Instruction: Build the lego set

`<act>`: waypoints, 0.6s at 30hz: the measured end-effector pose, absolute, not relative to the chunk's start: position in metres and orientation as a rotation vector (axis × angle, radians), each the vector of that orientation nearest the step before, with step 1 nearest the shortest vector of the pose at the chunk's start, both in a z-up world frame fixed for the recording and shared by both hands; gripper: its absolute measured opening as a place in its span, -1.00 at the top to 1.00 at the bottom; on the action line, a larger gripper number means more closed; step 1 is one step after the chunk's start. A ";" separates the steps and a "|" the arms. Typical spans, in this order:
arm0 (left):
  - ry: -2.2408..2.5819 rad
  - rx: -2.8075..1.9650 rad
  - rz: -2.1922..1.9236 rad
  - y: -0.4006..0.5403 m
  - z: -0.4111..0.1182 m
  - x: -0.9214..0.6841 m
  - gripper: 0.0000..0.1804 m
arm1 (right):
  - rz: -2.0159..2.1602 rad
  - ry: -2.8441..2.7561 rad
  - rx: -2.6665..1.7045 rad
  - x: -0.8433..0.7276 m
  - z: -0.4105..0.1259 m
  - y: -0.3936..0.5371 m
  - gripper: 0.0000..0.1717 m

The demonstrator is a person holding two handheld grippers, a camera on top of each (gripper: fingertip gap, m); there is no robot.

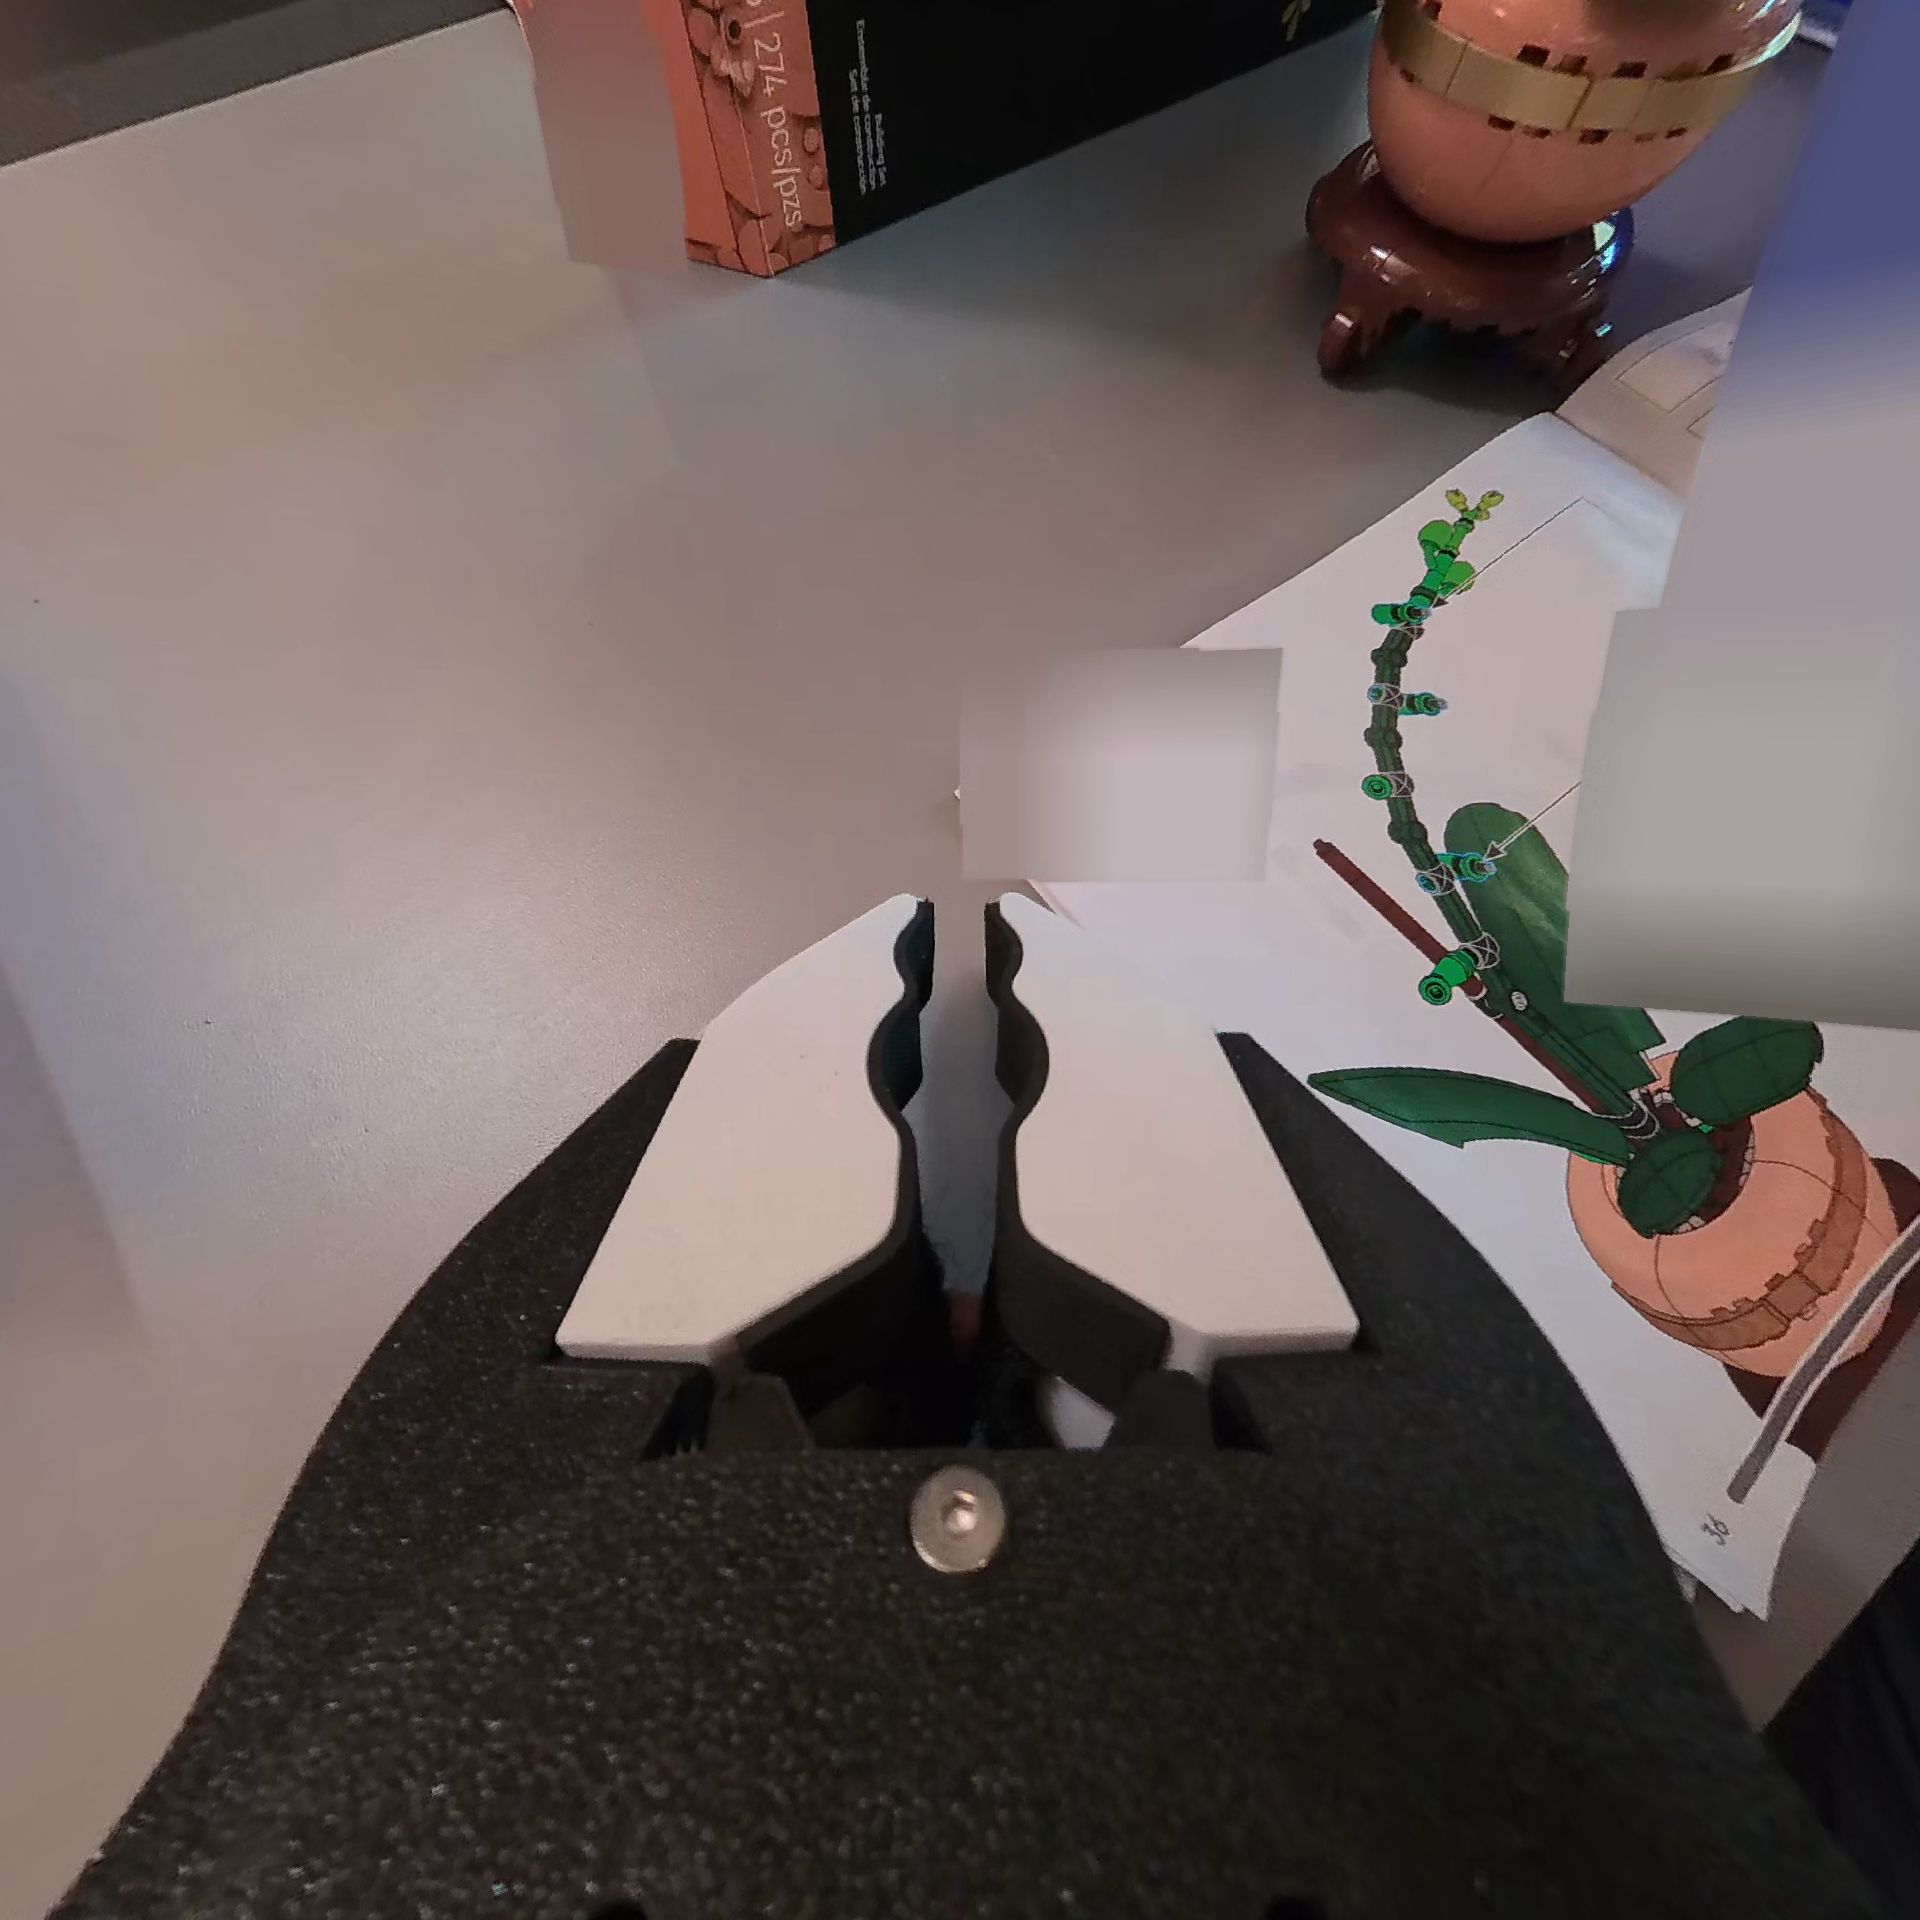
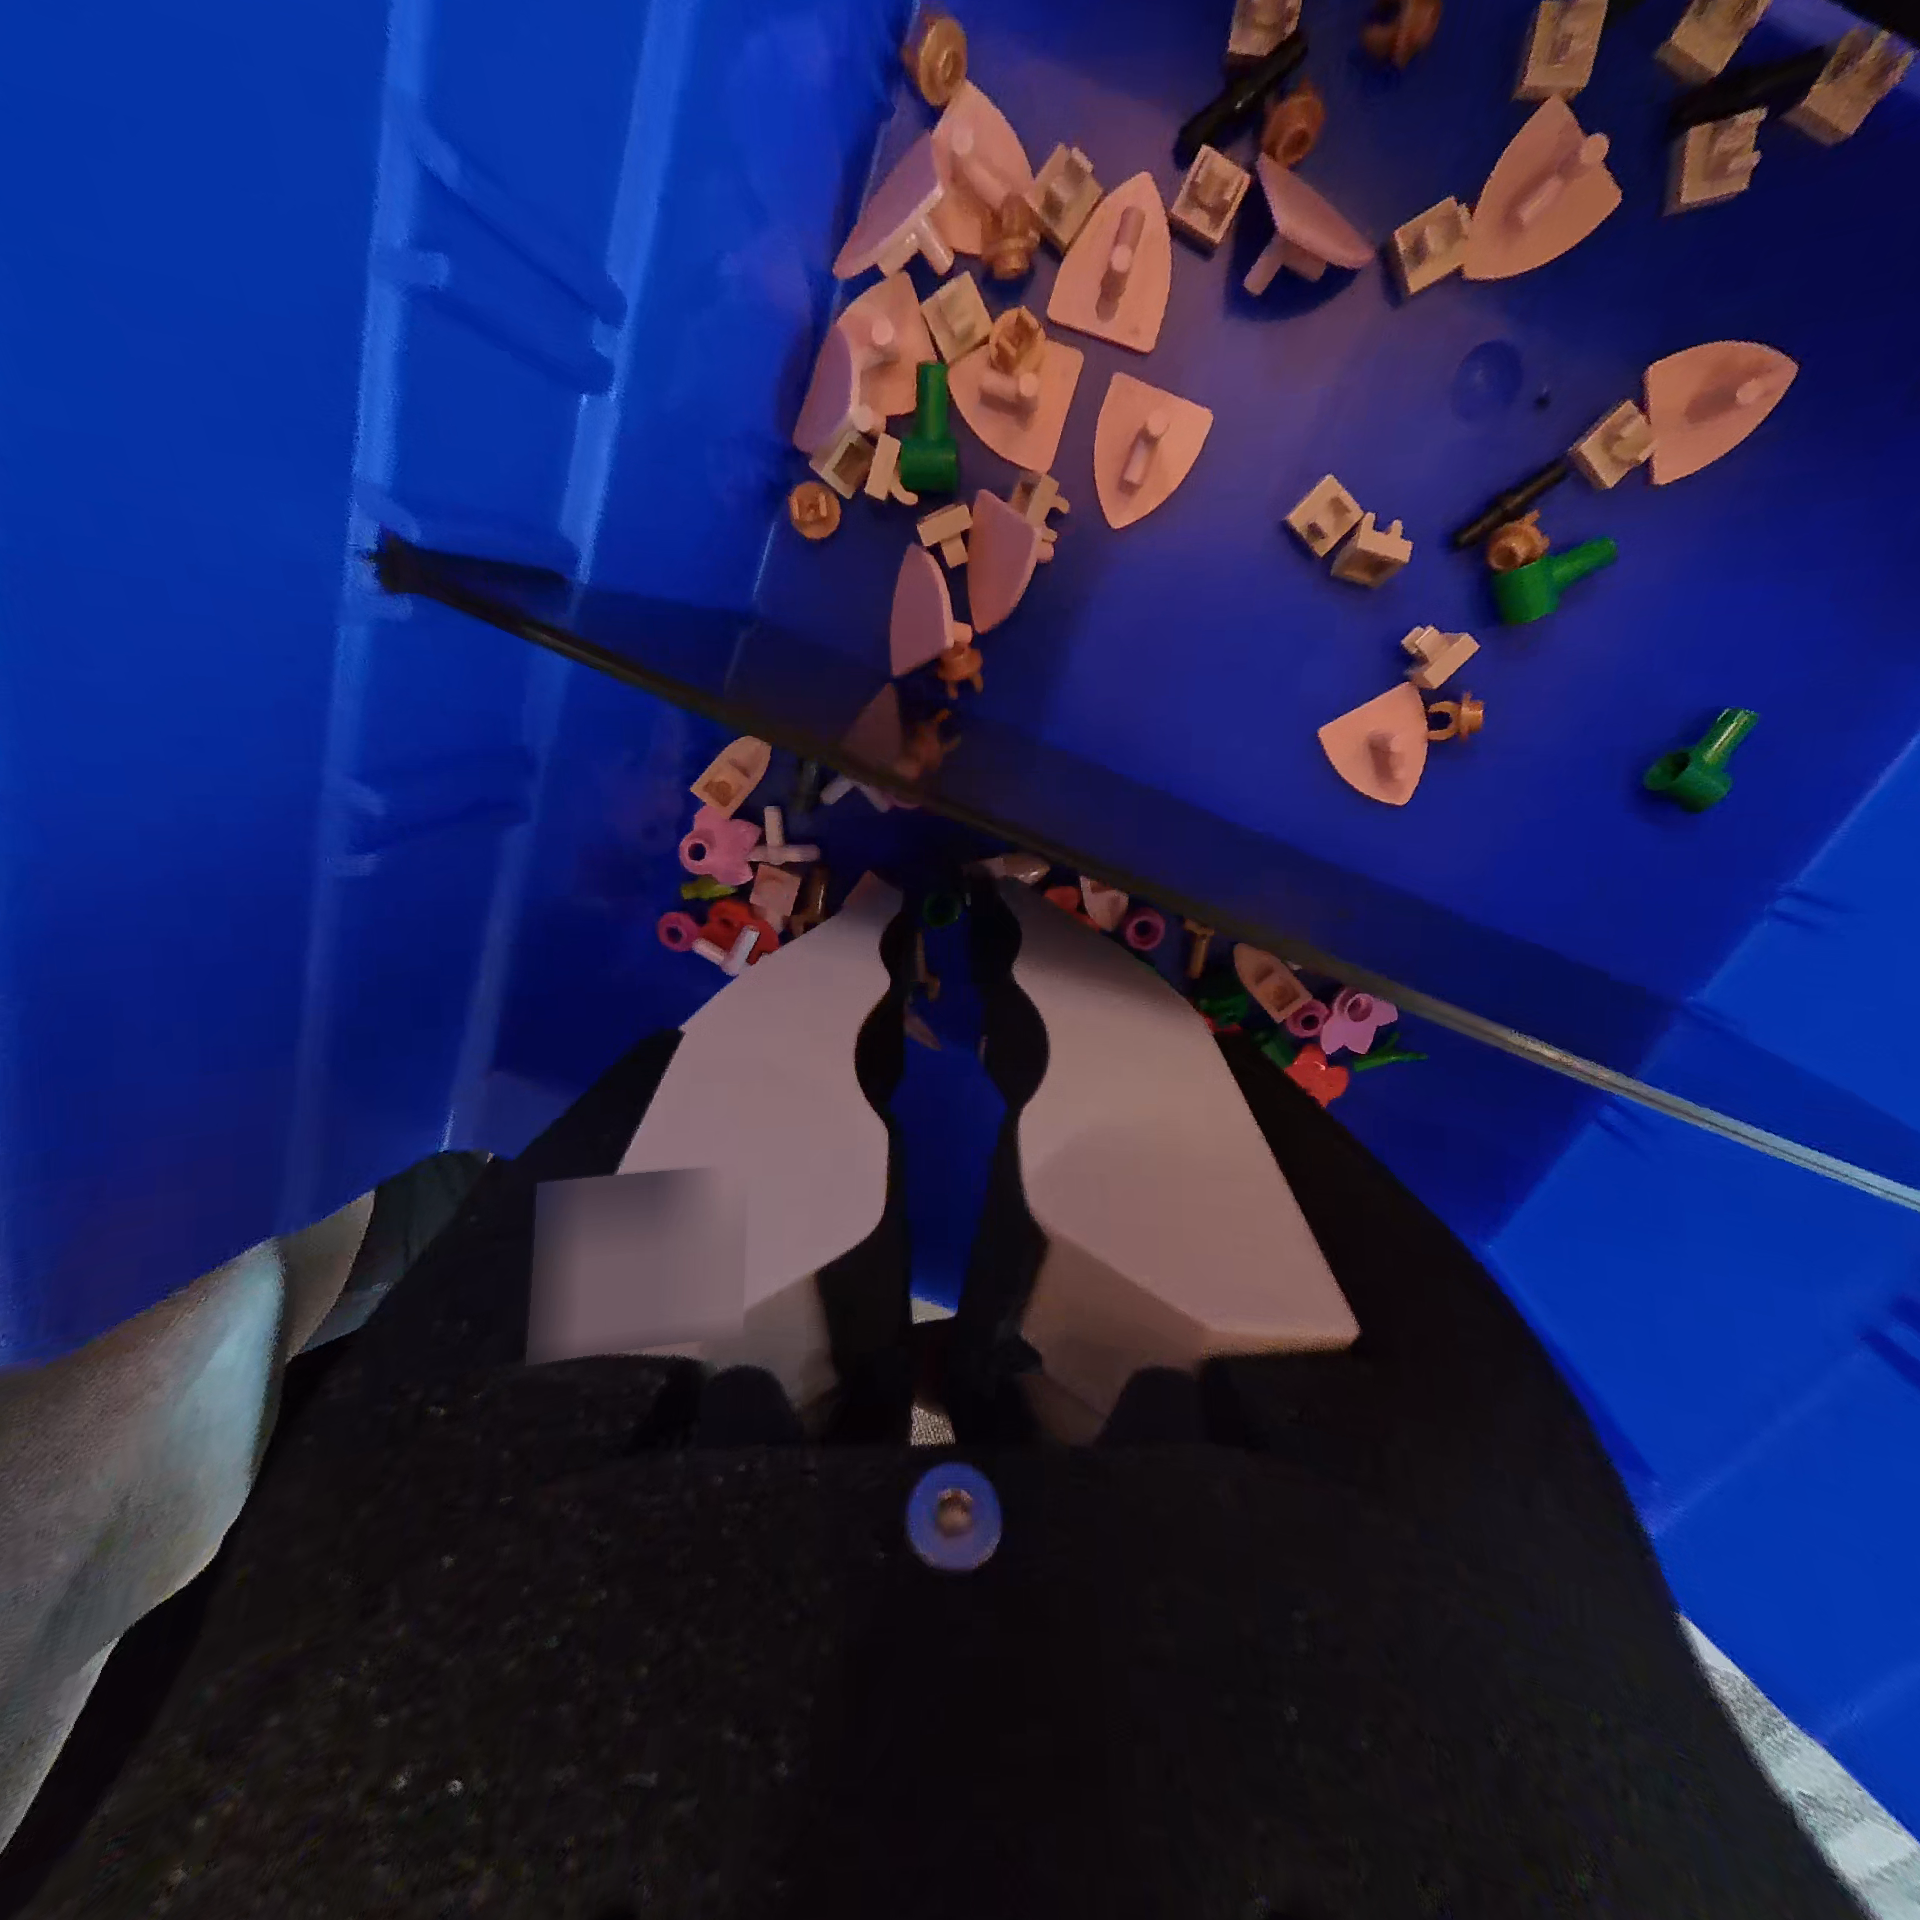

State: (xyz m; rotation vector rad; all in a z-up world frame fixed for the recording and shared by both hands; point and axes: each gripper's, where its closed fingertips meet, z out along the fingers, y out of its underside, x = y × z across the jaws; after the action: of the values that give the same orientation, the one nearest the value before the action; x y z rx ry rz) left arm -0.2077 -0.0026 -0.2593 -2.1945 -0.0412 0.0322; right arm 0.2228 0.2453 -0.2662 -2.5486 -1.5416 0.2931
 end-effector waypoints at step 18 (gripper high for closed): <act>-0.039 -2.228 0.038 -0.003 -0.264 -0.208 0.91 | 0.214 -1.527 -2.559 0.229 -0.262 0.244 0.86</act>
State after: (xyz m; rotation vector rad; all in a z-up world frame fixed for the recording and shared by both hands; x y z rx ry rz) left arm -0.2082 -0.0026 -0.2637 -2.2282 -0.0395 0.0382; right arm 0.2290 0.2440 -0.2620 -2.5594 -1.5271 0.2135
